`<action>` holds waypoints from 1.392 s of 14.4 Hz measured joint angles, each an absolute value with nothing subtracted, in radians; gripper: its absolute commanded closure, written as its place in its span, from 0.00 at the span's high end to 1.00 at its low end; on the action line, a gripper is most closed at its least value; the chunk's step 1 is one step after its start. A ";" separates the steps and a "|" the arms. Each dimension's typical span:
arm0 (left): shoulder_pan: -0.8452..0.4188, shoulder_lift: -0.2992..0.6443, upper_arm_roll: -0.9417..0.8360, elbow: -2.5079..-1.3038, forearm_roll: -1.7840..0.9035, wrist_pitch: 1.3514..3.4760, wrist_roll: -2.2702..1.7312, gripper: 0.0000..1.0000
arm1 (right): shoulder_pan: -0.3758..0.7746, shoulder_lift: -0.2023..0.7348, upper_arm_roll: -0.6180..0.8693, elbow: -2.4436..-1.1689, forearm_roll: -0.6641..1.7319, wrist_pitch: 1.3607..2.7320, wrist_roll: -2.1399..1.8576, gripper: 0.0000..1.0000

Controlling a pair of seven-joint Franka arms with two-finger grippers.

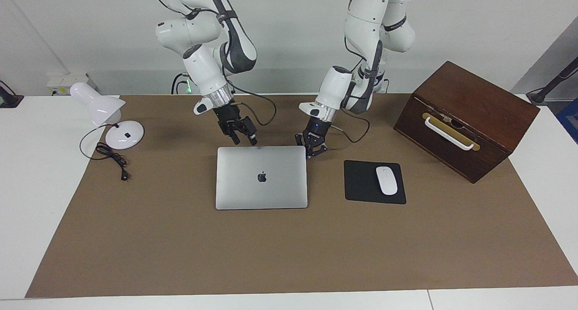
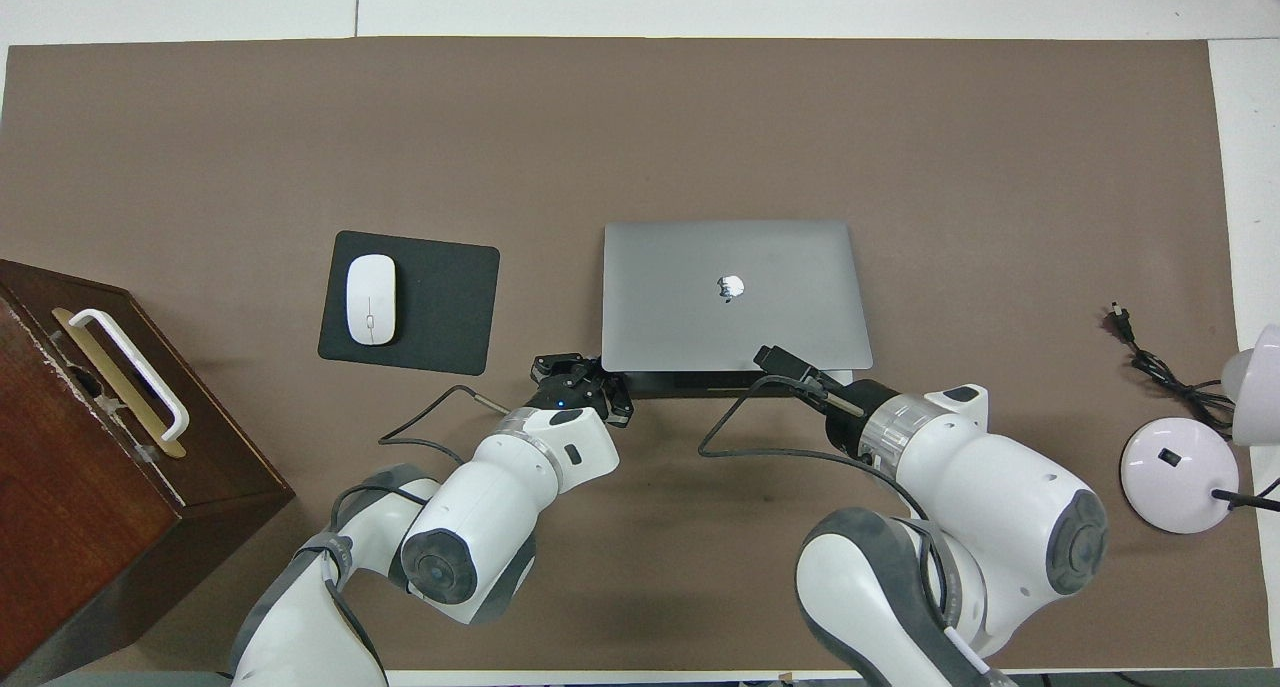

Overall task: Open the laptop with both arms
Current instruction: 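Grip the laptop base with the left gripper while the right gripper reaches the lid, then hold the base with the left gripper and lift the lid with the right gripper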

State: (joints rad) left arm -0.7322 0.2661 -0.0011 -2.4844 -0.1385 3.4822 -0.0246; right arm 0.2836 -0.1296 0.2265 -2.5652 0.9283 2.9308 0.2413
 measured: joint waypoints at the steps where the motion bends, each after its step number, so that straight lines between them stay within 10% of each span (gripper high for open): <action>1: -0.732 0.270 -0.001 -2.483 -0.137 3.482 -0.023 0.00 | 0.284 -0.129 0.227 -2.561 0.928 2.931 0.241 1.00; 20: -0.735 0.278 0.001 -2.481 -0.116 3.484 0.021 0.00 | 0.284 -0.066 0.227 -2.472 0.928 2.931 0.267 1.00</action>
State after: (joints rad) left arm -0.7348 0.2777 0.0012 -2.4808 -0.1162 3.4843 0.0209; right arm 0.2839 -0.0659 0.2265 -2.4717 0.9285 2.9308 0.2672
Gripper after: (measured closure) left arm 0.991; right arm 0.000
